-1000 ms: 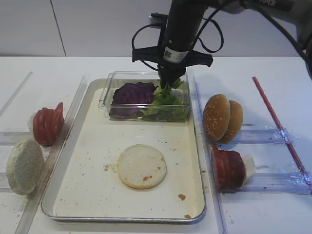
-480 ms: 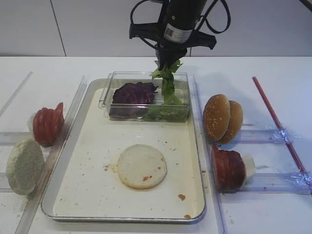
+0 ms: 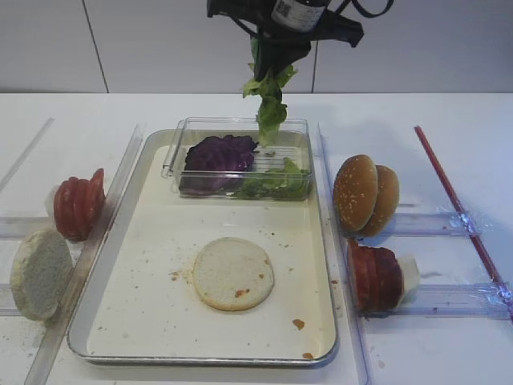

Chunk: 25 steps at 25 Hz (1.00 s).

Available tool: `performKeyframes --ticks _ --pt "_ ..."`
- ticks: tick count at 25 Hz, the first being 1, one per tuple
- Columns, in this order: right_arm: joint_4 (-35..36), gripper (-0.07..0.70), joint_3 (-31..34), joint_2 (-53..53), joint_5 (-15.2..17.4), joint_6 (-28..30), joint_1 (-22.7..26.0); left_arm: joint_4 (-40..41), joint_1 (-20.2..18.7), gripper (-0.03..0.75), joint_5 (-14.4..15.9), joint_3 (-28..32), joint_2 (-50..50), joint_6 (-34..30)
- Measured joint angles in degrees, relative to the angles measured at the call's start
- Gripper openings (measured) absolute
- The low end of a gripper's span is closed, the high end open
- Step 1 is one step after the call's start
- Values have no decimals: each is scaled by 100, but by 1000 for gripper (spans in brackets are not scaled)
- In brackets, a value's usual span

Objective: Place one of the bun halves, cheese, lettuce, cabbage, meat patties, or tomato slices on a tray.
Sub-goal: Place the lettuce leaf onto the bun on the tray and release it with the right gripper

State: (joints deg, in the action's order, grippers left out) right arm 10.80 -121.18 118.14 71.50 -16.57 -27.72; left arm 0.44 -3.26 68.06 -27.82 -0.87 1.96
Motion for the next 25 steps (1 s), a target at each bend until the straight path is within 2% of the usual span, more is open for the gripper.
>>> performKeyframes --ticks 7,14,19,25 --pt "44 74 296 -620 11 34 -165 0 0 347 0 0 0 0" --pt "56 73 1456 -1497 33 34 -410 0 0 347 0 0 0 0" --pt "68 73 2271 -1872 33 34 -809 0 0 347 0 0 0 0" --pt "101 73 2668 -1817 22 34 -1192 0 0 347 0 0 0 0"
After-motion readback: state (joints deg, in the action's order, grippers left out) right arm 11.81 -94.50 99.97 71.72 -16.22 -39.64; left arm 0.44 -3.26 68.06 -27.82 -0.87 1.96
